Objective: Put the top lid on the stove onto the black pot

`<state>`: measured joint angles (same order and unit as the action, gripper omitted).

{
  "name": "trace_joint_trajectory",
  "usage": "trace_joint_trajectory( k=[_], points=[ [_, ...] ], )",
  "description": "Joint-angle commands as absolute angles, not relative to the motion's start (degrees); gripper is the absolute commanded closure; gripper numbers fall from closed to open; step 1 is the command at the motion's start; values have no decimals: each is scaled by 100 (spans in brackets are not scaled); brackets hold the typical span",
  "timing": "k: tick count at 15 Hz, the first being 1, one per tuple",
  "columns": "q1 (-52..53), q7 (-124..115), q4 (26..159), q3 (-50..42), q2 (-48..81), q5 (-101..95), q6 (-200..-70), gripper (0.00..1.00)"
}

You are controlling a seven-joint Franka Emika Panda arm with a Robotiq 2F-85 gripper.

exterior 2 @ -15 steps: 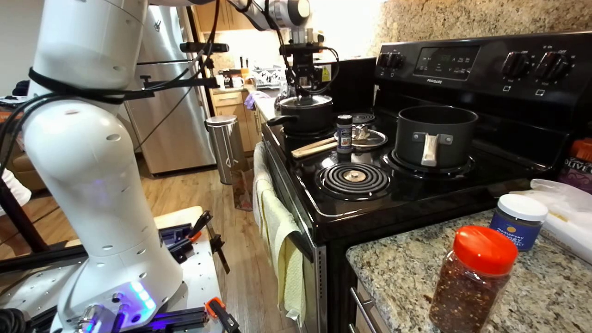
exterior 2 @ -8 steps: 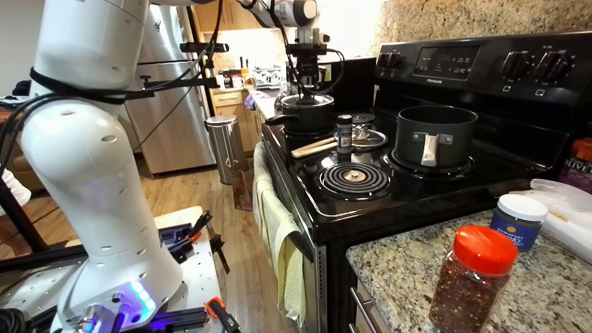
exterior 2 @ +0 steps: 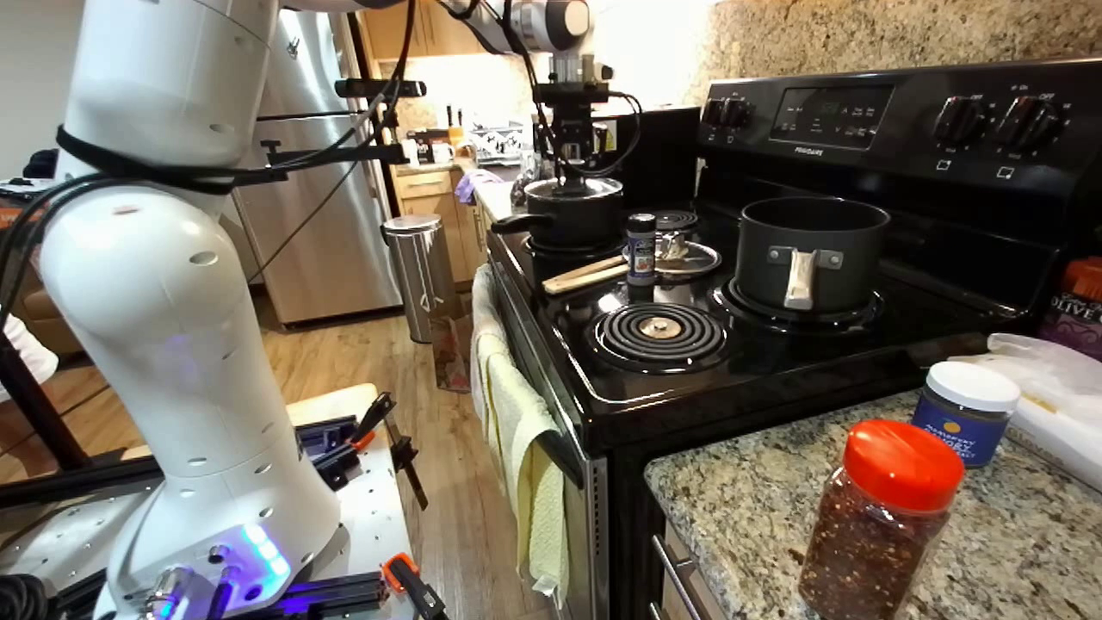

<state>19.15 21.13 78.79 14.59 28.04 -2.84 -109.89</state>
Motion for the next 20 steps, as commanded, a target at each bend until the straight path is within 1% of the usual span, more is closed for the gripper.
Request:
trace_joint_trajectory(
  k=[1,4,5,6,9,20],
  points=[
    [1919,2135,7824,1478,2820,-420,-10888,68],
    [1939,2141,7826,1483,2842,-443,-10879,68],
    [1946,2123,7833,1479,2842,-457,-10892,18],
    [1947,2118,7838,1480,2840,-455,-10898,17],
    [1964,2069,7844,1459,2828,-487,-10911,0],
    [2226,1659,7291,1322,2716,-1182,-10736,0]
  ],
)
